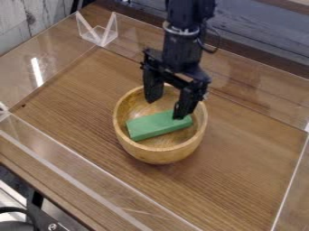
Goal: Remove the green block from the brown bowl and put it on the table
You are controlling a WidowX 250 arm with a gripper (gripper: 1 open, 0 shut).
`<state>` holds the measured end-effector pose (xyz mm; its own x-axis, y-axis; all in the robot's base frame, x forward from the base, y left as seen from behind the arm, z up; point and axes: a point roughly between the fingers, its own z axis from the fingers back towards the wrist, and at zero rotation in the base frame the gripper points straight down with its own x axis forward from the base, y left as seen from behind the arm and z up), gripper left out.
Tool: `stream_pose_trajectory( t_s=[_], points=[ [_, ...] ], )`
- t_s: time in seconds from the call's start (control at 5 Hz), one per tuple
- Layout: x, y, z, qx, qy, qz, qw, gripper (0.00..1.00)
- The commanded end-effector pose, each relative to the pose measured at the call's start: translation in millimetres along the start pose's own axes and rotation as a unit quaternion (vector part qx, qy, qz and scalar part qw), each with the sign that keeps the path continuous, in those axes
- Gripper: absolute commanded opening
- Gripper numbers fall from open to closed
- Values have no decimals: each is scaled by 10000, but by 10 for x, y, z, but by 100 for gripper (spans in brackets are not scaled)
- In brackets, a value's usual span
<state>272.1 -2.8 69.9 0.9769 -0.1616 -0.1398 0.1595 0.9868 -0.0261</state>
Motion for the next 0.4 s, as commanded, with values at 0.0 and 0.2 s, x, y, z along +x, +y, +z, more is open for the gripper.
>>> stream_pose_trajectory(
  t_s=[0.0,0.2],
  points=[
    [21,88,23,16,-167,-171,9997,100],
    [56,159,-97,-12,-167,-366,9992,100]
  ],
)
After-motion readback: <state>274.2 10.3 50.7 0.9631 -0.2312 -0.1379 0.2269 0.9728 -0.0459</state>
